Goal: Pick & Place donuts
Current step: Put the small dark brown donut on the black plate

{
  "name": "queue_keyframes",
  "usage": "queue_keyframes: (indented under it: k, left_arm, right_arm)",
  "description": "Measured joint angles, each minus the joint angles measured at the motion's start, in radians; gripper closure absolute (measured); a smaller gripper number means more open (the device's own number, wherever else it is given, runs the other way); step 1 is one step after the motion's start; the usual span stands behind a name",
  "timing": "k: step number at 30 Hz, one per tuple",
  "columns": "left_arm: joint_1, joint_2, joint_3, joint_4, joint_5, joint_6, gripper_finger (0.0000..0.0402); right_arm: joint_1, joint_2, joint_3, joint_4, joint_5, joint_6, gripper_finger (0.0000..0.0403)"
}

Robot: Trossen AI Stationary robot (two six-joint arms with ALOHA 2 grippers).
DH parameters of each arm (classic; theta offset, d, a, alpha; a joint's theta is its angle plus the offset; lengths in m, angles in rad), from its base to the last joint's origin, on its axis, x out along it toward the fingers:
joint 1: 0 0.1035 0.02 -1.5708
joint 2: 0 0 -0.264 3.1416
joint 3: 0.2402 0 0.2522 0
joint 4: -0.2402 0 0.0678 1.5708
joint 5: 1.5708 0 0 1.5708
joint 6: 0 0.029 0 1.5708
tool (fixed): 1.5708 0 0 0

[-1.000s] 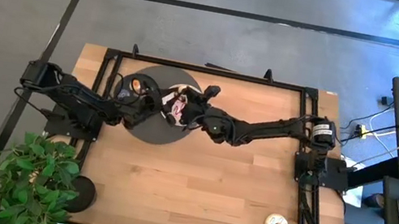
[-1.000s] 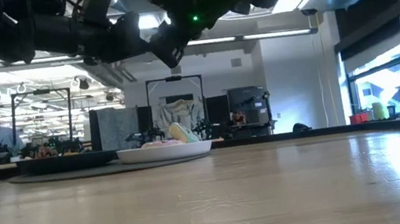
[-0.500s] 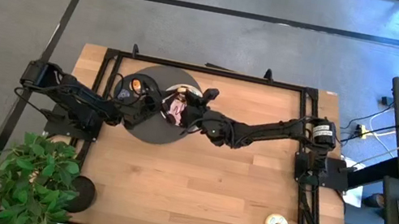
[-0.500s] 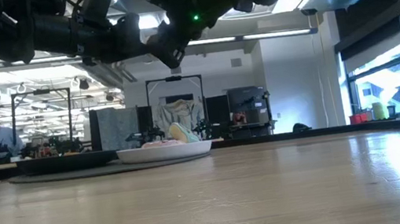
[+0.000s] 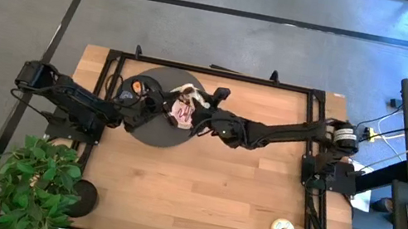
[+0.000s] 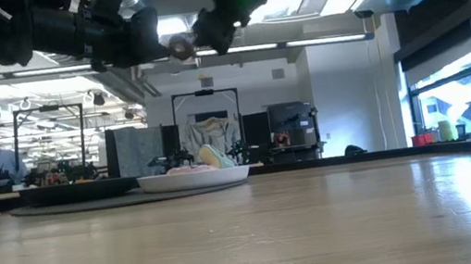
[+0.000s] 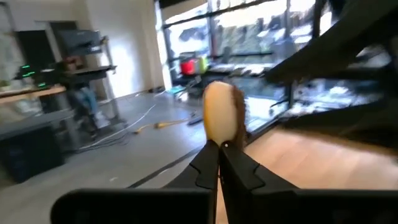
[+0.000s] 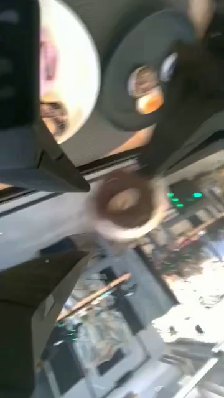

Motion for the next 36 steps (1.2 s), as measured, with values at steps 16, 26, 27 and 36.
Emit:
queue_keyframes:
  k: [16,26,27,36]
  left_arm:
    - [0.303,-0.538,-0.001,-1.204,0.497,-0.684,0.0399]
    - [0.593,-0.609,-0.001,-1.567,0.763,-0.8,0.0399]
    - [0.611,-0.609,-0.002,-1.579,0.8,-0.8,0.0399]
    - [0.708,-0.609,-0.002,-1.734,0.855,-0.797,0.0399]
  right_arm:
    - [-0.083,-0.247,0.0,-0.758,-0.457,0.457,0.0241]
    - [-0.088,-0.234,0.0,-0.76,-0.46,0.453,0.0242]
    - [-0.088,-0.234,0.0,-0.762,-0.46,0.451,0.0242]
    - [-0.088,-0.234,0.0,-0.787,-0.46,0.44,0.0242]
